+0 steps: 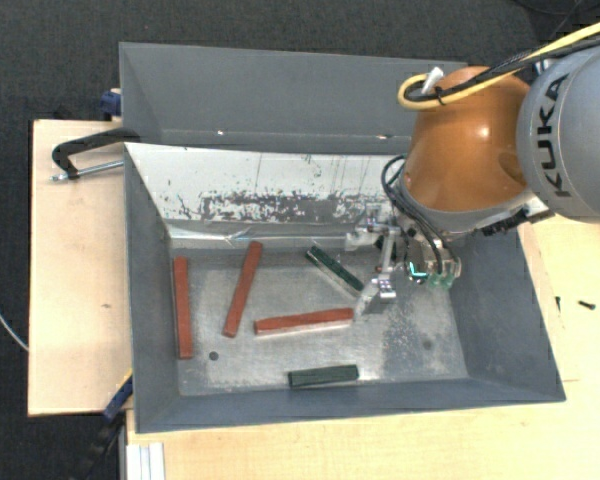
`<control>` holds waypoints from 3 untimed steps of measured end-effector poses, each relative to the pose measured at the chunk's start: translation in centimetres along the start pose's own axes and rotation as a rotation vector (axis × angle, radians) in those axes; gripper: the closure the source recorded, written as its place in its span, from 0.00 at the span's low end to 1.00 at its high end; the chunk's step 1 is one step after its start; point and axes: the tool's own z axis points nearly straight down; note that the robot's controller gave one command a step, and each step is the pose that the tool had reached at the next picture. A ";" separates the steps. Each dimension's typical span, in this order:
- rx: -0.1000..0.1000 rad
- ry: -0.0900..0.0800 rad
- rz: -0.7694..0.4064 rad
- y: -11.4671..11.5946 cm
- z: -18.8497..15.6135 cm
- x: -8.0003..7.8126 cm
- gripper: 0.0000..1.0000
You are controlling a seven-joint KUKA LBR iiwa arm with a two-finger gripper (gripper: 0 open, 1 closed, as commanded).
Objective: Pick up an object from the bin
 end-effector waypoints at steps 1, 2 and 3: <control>-0.001 -0.008 0.001 0.0 -0.4 -0.2 0.00; 0.000 -0.013 -0.041 2.0 6.1 1.0 0.00; 0.000 -0.005 -0.058 2.8 8.7 1.7 0.00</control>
Offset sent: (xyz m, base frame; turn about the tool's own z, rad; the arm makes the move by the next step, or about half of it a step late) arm -0.0265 0.0397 -0.1316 -0.0841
